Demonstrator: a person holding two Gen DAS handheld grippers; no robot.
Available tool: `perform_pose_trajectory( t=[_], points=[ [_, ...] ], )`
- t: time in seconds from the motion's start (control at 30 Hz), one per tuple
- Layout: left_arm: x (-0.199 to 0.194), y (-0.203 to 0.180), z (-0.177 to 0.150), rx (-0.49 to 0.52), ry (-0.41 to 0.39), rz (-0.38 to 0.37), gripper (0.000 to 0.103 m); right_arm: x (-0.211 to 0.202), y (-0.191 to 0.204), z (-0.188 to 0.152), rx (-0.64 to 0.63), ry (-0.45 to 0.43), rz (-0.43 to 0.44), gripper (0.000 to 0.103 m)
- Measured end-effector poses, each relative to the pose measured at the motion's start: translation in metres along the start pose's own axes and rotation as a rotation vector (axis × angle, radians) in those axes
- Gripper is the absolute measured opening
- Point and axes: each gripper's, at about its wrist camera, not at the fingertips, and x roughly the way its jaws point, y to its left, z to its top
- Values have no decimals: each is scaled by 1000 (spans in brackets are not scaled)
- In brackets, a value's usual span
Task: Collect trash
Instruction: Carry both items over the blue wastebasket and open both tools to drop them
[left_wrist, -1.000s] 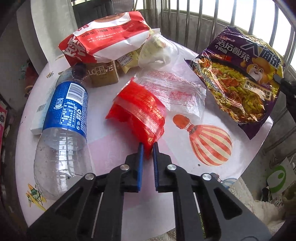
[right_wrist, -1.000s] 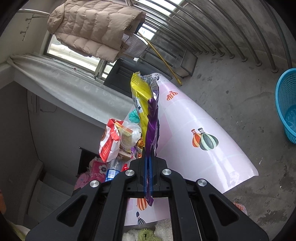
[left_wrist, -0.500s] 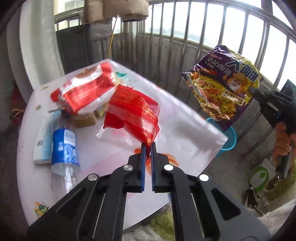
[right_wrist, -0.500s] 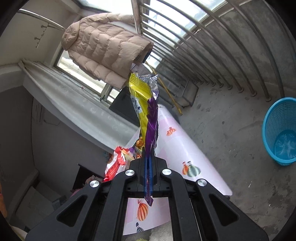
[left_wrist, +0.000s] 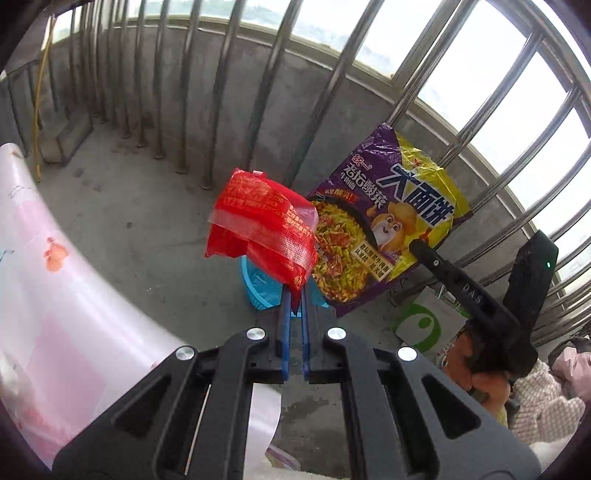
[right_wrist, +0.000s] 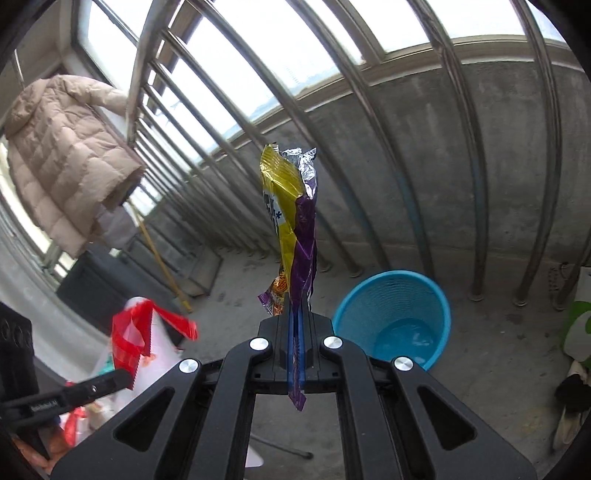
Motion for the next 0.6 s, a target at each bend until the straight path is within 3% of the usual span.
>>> perform_pose_trajectory(
  t=[0.27,0.4,0.5,0.57,0.6],
  points=[
    [163,-1,61,-63,231,-121,3,99,-47,4,57,70,-189,2],
    [220,0,68,-96,323,-148,5,143,-68,2,85,99,-251,2],
    [255,-2,69,-92,364,-118,17,191,-89,-11,120,221,-248,5],
    [268,-3,72,-101,363,-75,34,214,-102,-20,145,303,-268,8],
    [269,-1,72,-113,356,-63,35,220,-108,-23,160,319,-273,9]
  ],
)
